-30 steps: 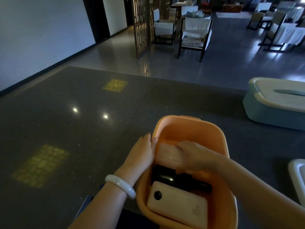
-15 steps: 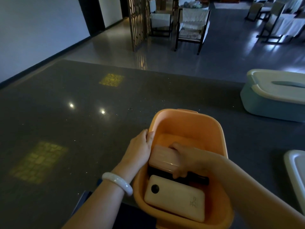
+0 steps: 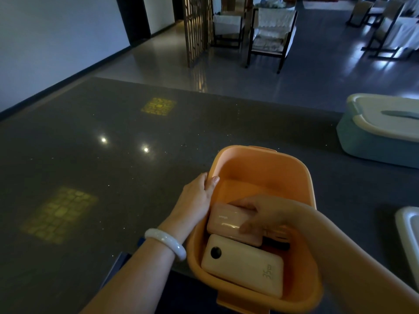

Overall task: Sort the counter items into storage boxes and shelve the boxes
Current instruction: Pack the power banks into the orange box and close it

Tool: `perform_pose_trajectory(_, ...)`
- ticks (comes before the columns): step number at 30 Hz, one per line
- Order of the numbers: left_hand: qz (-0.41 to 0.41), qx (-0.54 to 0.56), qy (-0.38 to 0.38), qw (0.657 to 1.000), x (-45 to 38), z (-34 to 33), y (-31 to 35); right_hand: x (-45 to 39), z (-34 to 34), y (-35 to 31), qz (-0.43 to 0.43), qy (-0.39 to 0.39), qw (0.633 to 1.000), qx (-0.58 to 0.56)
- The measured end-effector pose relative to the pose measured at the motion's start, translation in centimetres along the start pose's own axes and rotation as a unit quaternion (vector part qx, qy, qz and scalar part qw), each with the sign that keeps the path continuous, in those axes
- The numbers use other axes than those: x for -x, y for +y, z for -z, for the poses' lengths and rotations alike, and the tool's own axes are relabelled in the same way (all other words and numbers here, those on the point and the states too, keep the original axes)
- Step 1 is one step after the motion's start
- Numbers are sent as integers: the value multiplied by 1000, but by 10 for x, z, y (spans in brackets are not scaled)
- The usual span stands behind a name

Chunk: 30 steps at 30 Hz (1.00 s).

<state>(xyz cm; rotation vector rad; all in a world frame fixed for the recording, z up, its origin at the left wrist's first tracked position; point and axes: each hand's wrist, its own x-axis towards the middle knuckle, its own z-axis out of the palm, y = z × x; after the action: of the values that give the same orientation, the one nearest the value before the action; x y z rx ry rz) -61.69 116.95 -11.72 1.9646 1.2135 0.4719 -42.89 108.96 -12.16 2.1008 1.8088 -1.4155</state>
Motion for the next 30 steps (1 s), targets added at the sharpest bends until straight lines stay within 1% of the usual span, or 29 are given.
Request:
perform_pose_trajectory(3,-3,-2,7,1000,1,0,0,-1,-1,0,10,-3,1000,18)
perform_pose_trajectory(12,-6,10,16,1000,0,-3,-1,-1,-3,2,17,0,1000,5)
perform_pose_trajectory(17,1,1,15,1000,1,-2,2,-2,-3,1,11,-1,1000,-5)
perform_pose_trajectory(30,14,-15,9,1000,5,1,5,2,-1,-5,22,-4,1000,12)
